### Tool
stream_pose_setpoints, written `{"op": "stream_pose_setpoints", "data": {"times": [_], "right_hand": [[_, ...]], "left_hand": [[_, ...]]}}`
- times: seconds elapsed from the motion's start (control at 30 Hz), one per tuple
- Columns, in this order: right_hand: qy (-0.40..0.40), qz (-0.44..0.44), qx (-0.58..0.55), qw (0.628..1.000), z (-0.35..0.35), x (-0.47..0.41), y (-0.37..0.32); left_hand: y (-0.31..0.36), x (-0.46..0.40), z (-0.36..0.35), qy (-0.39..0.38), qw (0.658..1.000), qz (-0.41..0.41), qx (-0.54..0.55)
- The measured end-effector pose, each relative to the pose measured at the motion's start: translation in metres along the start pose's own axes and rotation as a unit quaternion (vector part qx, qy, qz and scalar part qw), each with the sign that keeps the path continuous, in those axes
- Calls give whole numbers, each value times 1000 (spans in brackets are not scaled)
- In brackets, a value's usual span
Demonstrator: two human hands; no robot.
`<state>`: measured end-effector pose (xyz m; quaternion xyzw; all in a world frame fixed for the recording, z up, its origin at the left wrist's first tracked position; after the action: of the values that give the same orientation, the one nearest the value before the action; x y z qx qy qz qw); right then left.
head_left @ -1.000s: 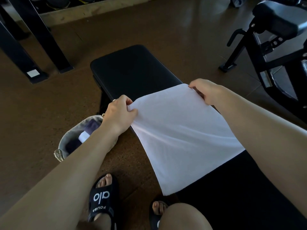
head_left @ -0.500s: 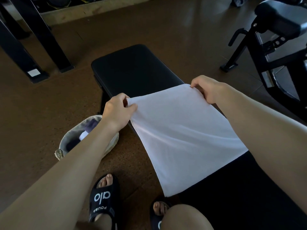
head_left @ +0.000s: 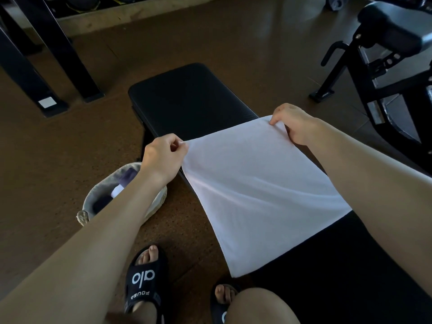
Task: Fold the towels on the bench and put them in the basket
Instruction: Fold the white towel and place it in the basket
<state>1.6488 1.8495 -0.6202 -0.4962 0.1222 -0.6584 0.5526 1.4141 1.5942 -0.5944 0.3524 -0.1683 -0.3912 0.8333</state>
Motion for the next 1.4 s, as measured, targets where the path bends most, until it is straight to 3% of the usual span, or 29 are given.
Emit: {"op": "stream_pose_setpoints", "data": {"times": [0.17, 0.27, 0.53, 0.77, 1.07, 1.4], "right_hand": [[-25, -55, -57, 997, 1, -10, 17], [20, -41, -59, 997, 6, -13, 19], [111, 96, -13, 989, 17, 2, 1], [216, 228, -25, 949, 57, 60, -12], [290, 339, 3, 895, 155, 168, -36], [306, 384, -59, 869, 215, 239, -56]], "left_hand": [[0, -1, -1, -14, 1000, 9, 2], [2, 1, 2, -11, 1000, 2, -4], [12, 4, 16, 13, 999, -49, 4], [53, 26, 47, 65, 990, -126, -2], [148, 69, 103, 101, 931, -328, -123], [223, 100, 168, 192, 881, -415, -124]]}}
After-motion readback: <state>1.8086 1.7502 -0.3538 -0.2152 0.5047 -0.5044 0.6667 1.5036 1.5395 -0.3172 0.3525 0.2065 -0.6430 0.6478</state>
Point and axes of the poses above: each hand's wrist, its own x-axis away from the middle knuckle, its own z-axis out of the back of the hand, y = z × x, the point moved 7 cm from there along -x, towards the middle knuckle, and after that the axes turned 4 degrees about y, right-handed, at the moved point
